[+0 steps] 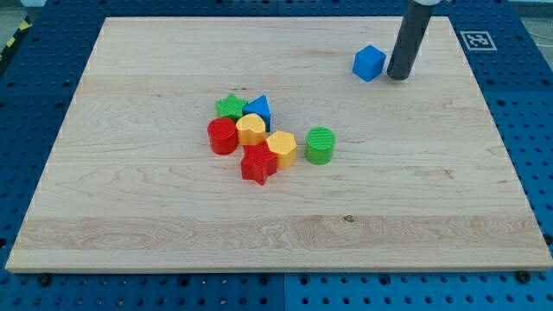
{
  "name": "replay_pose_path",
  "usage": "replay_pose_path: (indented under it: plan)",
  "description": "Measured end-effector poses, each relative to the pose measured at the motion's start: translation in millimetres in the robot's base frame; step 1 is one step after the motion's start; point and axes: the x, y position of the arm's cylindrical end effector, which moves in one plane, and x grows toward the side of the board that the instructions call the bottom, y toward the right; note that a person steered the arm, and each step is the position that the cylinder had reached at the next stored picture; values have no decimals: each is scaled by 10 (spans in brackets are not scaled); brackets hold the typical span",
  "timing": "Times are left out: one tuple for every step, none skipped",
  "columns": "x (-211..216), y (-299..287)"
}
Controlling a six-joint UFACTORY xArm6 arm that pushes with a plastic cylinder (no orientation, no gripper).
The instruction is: Move the blue cube towards the top centre of the board
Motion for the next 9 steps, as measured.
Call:
replay_pose_path:
  plan:
    - [-8, -129]
    - [-147, -319]
    - [-243, -505]
    - [-317, -790]
    - [-392, -1044]
    - [-436, -1265]
    - [-455, -1491]
    - [-456, -1697]
    - [-456, -1785]
